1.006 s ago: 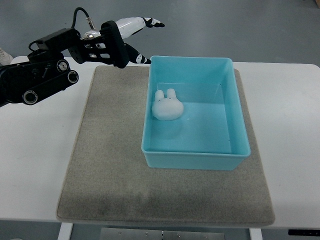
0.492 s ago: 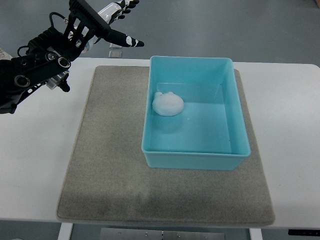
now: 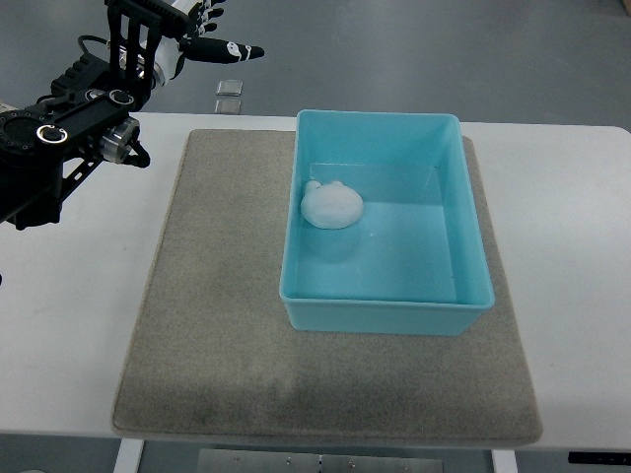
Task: Place white toy into blue box with left hand
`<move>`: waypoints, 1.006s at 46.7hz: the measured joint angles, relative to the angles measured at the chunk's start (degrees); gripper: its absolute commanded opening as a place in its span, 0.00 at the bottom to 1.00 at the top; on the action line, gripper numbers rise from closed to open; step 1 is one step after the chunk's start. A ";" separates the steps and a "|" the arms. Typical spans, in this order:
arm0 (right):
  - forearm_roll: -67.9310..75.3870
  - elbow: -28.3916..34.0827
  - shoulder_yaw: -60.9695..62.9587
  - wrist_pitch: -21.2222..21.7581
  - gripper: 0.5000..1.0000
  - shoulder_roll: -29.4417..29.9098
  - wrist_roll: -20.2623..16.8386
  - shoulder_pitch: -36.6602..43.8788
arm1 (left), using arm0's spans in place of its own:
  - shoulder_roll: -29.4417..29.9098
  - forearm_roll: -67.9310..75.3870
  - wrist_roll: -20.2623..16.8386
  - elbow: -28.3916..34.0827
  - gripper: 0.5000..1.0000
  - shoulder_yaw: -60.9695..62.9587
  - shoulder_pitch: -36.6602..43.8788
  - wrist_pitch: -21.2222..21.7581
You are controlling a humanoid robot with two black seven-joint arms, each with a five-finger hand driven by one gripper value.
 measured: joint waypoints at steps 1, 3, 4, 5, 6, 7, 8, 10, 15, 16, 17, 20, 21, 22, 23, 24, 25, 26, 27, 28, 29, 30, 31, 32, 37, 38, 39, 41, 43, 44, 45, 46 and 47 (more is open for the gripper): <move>0.00 0.00 -0.01 0.00 0.87 0.00 0.00 -0.01 | -0.40 -0.12 0.01 0.55 0.98 -0.76 0.27 -0.02; 0.00 0.00 -0.03 0.00 0.87 0.00 0.00 0.00 | -0.87 -0.38 0.02 1.14 0.98 -1.95 0.80 -0.05; 0.00 0.00 -0.02 0.00 0.87 0.00 0.00 0.00 | -1.03 -0.55 0.02 1.36 0.98 -2.76 1.15 -0.06; 0.00 0.00 -0.01 0.00 0.87 0.00 0.00 0.00 | -1.08 -0.75 0.02 1.48 0.98 -3.36 1.46 -0.06; 0.00 0.00 0.00 0.00 0.87 0.00 0.00 0.00 | -1.11 -1.00 0.02 1.58 0.98 -3.91 1.77 -0.06; 0.00 0.00 -0.01 0.00 0.87 0.00 0.00 0.00 | -1.12 -1.33 0.02 1.64 0.98 -4.47 2.09 -0.05; 0.00 0.00 -0.02 0.00 0.87 0.00 0.00 0.00 | -1.13 -1.83 0.03 1.68 0.98 -5.17 2.50 -0.04; 0.00 0.00 0.00 0.00 0.87 0.00 0.00 0.00 | -1.24 -3.01 0.03 1.70 0.98 -6.29 3.17 -0.01; 0.00 0.00 -0.02 0.00 0.87 0.00 0.00 0.00 | -1.41 -8.46 0.10 1.77 0.98 -8.72 4.43 0.01; 0.00 0.00 -0.02 0.00 0.87 0.00 0.00 0.00 | -1.46 -10.15 0.10 1.77 0.98 -8.95 4.50 0.02; 0.00 0.00 -0.02 0.00 0.87 0.00 0.00 0.00 | -1.48 -11.39 0.10 1.80 0.98 -9.05 4.60 0.02; 0.00 0.00 0.00 0.00 0.87 0.00 0.00 0.00 | -1.92 -15.70 0.16 1.90 0.98 -9.14 4.68 0.04; 0.00 0.00 0.01 0.00 0.87 0.00 0.00 0.01 | -2.13 -16.95 0.17 1.99 0.98 -9.17 4.70 0.02; 0.00 0.00 0.01 0.00 0.87 0.00 0.00 0.00 | -2.44 -18.63 0.23 2.22 0.98 -9.19 4.71 0.02; 0.00 0.00 0.01 0.00 0.87 0.00 0.00 0.00 | -2.69 -19.92 0.25 2.50 0.98 -9.23 4.71 -0.05; 0.00 0.00 0.00 0.00 0.87 0.00 0.00 0.00 | -2.92 -21.08 0.27 2.79 0.98 -9.27 4.71 -0.20; 0.00 0.00 -0.01 0.00 0.87 0.00 0.00 0.00 | -3.16 -22.29 0.31 3.08 0.98 -9.29 4.71 -0.41; 0.00 0.00 -0.01 0.00 0.87 0.00 0.00 0.00 | -3.43 -23.80 0.34 3.48 0.98 -9.31 4.69 -0.61; 0.00 0.00 -0.01 0.00 0.87 0.00 0.00 0.00 | -3.62 -24.99 0.36 3.77 0.98 -9.32 4.68 -0.72; 0.00 0.00 0.00 0.00 0.87 0.00 0.00 0.00 | -3.79 -26.03 0.41 4.03 0.98 -9.35 4.66 -0.78; 0.00 0.00 -0.01 0.00 0.87 0.00 0.00 0.00 | -3.95 -27.08 0.43 4.25 0.98 -9.38 4.63 -0.89; 0.00 0.00 -0.02 0.00 0.87 0.00 0.00 0.00 | -4.19 -28.37 0.44 4.50 0.98 -9.41 4.63 -1.04; 0.00 0.00 -0.03 0.00 0.87 0.00 0.00 0.01 | -4.39 -29.37 0.45 4.69 0.98 -9.41 4.64 -1.16; 0.00 0.00 -0.02 0.00 0.87 0.00 0.00 0.01 | -4.57 -30.26 0.45 4.89 0.98 -9.41 4.66 -1.28; 0.00 0.00 0.01 0.00 0.87 0.00 0.01 0.01 | -5.39 -34.04 0.46 6.69 0.98 -9.53 4.87 -4.27; 0.00 0.00 0.01 0.00 0.87 0.00 0.00 0.00 | -5.43 -34.50 0.46 7.15 0.98 -9.60 4.88 -5.30; 0.00 0.00 0.01 0.00 0.87 0.00 -0.01 -0.01 | -5.47 -34.95 0.46 7.67 0.98 -9.70 4.92 -6.46; 0.00 0.00 -0.01 0.00 0.87 0.00 0.01 0.00 | -5.68 -35.83 0.45 9.04 0.98 -10.02 5.33 -9.79; 0.00 0.00 -0.03 0.00 0.87 0.00 0.01 -0.01 | -6.26 -36.35 0.42 10.45 0.98 -10.40 5.87 -12.68; 0.00 0.00 -0.01 0.00 0.87 0.00 0.01 0.00 | -6.73 -36.57 0.41 11.45 0.98 -10.72 6.24 -14.51; 0.00 0.00 -0.01 0.00 0.87 0.00 0.00 0.00 | -7.14 -36.70 0.37 12.30 0.98 -11.07 6.55 -15.92; 0.00 0.00 0.00 0.00 0.87 0.00 0.00 0.00 | -7.52 -36.78 0.34 13.08 0.98 -11.42 6.83 -17.12; 0.00 0.00 0.00 0.00 0.87 0.00 0.00 0.00 | -7.79 -36.81 0.33 13.79 0.98 -11.78 7.05 -18.22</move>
